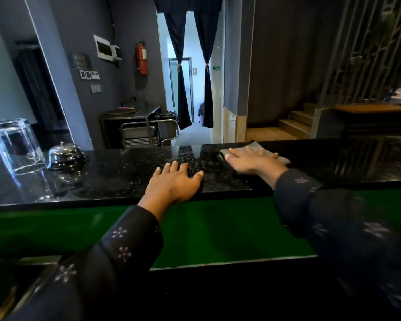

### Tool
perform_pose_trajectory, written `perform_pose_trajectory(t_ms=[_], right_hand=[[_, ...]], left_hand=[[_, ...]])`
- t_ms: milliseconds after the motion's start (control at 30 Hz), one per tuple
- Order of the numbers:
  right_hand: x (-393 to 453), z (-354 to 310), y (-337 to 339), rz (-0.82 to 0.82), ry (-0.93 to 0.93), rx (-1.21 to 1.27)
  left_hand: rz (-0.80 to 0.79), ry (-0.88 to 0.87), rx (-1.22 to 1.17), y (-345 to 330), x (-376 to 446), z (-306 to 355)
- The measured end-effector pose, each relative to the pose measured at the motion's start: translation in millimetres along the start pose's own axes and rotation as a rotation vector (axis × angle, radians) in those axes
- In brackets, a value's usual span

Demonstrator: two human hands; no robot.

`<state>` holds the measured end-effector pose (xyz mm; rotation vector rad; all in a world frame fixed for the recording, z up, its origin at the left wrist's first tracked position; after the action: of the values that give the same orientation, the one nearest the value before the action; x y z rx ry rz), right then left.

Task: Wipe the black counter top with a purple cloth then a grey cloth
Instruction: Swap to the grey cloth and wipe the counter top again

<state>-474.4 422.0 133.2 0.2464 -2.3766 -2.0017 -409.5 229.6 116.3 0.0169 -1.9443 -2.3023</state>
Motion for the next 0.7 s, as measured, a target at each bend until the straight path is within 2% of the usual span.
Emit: perform_pose_trajectory(t_ms=[67,167,300,400,533,633,700], right_hand=[[5.3,-28.5,-4.5,0.015,0.014,0.011],[-2.6,-57.9,-13.5,0.001,0.159,-0.016],[-8.2,-27.1,-12.6,-0.017,0.2,-0.003],[-9.3,27.6,-1.7,0.025,0.13,-0.008],[-8.3,103.8,11.2,0.027,-0.077,0.008],[-2.9,108.1,12.8,0.012,-0.165,0.016],[-6.5,78.4,10.7,0.03,-0.102,0.03]], left_hand=[[-0.006,-0.006,-0.009,0.7,1.8,-0.2],[-0.006,-0.001,-0.016,1.8,5.8,-4.9],[-0.021,-0.02,-0.003,-0.5,5.4,-7.0],[-0.017,-0.019,-0.014,-0.1,6.6,-6.8],[-0.012,0.014,0.003,-1.7,5.5,-4.7],[-0.005,0.032,0.009,-1.8,4.6,0.4],[0.0,0.038,0.008,-0.6,4.9,2.4]])
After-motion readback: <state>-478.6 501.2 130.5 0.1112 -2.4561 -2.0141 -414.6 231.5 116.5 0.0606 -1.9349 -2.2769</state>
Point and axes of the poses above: each hand's wrist, its own x-axis towards the middle knuckle, its own y-axis out of the back of the hand, z = x × y, the point moved 4 cm from there along x, towards the middle knuckle, and after that the axes turned 7 degrees about y, right-handed, at the moved point
